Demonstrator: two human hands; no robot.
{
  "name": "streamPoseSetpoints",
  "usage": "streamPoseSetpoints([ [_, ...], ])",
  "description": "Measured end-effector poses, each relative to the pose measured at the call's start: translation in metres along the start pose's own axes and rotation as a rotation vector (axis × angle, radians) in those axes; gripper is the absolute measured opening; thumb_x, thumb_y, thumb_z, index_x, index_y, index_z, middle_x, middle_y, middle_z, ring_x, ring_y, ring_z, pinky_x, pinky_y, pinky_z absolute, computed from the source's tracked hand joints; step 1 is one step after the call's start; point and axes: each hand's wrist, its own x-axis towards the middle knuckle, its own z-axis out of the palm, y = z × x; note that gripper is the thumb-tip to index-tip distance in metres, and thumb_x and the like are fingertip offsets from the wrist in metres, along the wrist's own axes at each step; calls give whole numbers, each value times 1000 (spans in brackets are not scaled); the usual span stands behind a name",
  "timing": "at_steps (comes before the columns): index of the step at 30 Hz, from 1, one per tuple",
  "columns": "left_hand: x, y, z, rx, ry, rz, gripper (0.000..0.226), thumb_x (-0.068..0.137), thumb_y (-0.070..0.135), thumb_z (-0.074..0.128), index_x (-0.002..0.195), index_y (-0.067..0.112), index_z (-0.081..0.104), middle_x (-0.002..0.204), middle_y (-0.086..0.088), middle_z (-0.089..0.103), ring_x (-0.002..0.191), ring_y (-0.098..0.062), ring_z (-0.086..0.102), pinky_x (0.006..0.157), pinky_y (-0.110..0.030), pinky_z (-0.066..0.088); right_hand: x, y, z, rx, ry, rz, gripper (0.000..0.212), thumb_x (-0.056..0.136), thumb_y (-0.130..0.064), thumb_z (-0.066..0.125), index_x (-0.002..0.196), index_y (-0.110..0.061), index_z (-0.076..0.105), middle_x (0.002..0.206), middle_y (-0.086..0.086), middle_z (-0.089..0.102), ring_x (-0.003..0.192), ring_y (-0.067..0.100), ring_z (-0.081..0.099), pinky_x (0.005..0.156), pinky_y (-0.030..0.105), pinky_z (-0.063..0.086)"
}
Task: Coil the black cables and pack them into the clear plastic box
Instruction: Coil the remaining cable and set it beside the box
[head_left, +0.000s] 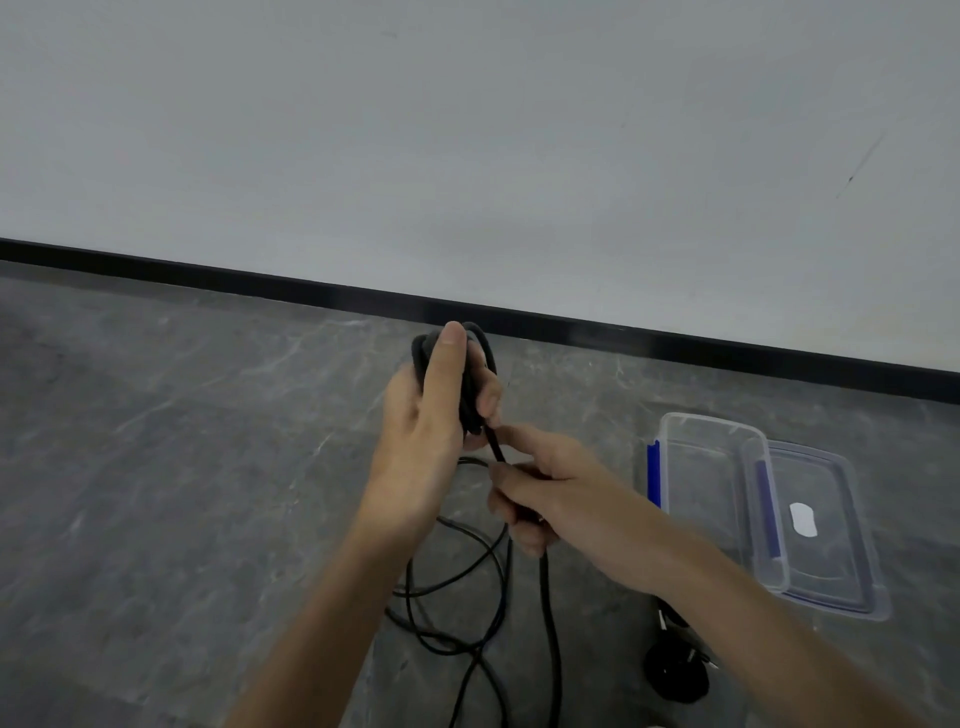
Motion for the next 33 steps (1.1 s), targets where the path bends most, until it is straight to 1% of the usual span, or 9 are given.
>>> streamPoseSetpoints([
  [3, 0, -3, 0, 52, 21, 51, 41, 98, 49, 35, 80, 16, 52, 61, 7, 51, 61, -12, 49, 62, -25, 44, -2, 1, 1, 69, -69, 68, 48, 100, -13, 45, 127, -53, 43, 67, 0, 55, 61, 14, 52, 66, 34, 43],
  [8, -2, -7, 3, 127, 12, 82, 37, 97, 51, 39, 71, 30, 55, 67, 7, 55, 68, -15, 54, 71, -24, 47, -3, 3, 6, 72, -104, 153, 63, 100, -15, 47, 137, -62, 25, 70, -2, 51, 68, 13, 50, 75, 31, 51],
  [13, -1, -7, 2, -5, 27, -7, 35, 96, 46, 32, 85, 22, 56, 69, 6, 57, 73, -13, 57, 79, -29, 48, -1, 1, 5, -25, -59, 186, 59, 103, -13, 37, 142, -53, 19, 68, -2, 47, 52, 5, 38, 55, 22, 40],
  [16, 3, -4, 0, -35, -24, -16, 46, 97, 48, 25, 75, 23, 56, 61, 6, 51, 64, -14, 50, 72, -23, 44, 1, 4, 6, -159, -35, 191, 53, 103, -18, 36, 141, -53, 24, 68, -5, 47, 48, 1, 36, 50, 19, 35],
  [19, 4, -1, -4, 22, 15, -7, 47, 102, 45, 25, 79, 15, 53, 59, 5, 48, 62, -14, 49, 68, -19, 43, 0, 5, 7, -184, -27, 152, 47, 103, -19, 36, 139, -50, 34, 65, -7, 47, 46, 0, 36, 49, 19, 33],
  [22, 3, -1, -9, 73, 90, 13, 44, 102, 38, 27, 82, 8, 51, 60, 1, 50, 63, -15, 51, 69, -17, 45, -2, -1, 6, -167, -32, 144, 36, 103, -20, 38, 132, -36, 51, 65, -6, 47, 44, 0, 37, 48, 17, 34],
  [25, 5, -5, -12, 148, 122, 20, 38, 105, 32, 31, 80, 13, 53, 62, 2, 57, 64, -13, 56, 72, -20, 49, -8, -7, 6, -70, -77, 138, 23, 102, -18, 41, 115, -19, 60, 61, -6, 49, 46, 3, 39, 49, 18, 37],
  [28, 4, -12, -11, 281, 124, 48, 37, 99, 40, 35, 77, 18, 56, 66, 2, 63, 63, -13, 59, 66, -24, 49, -15, -11, 4, -31, -108, 121, 17, 100, -14, 46, 108, -10, 60, 63, -3, 55, 52, 9, 48, 54, 23, 45],
  [33, 6, -14, -15, 590, 166, 120, 55, 89, 60, 28, 72, 16, 56, 62, 8, 56, 59, 0, 57, 54, -9, 40, -20, -8, 6, -1, -191, 141, 18, 99, -15, 50, 116, -16, 56, 68, -2, 61, 70, 15, 61, 71, 29, 47],
])
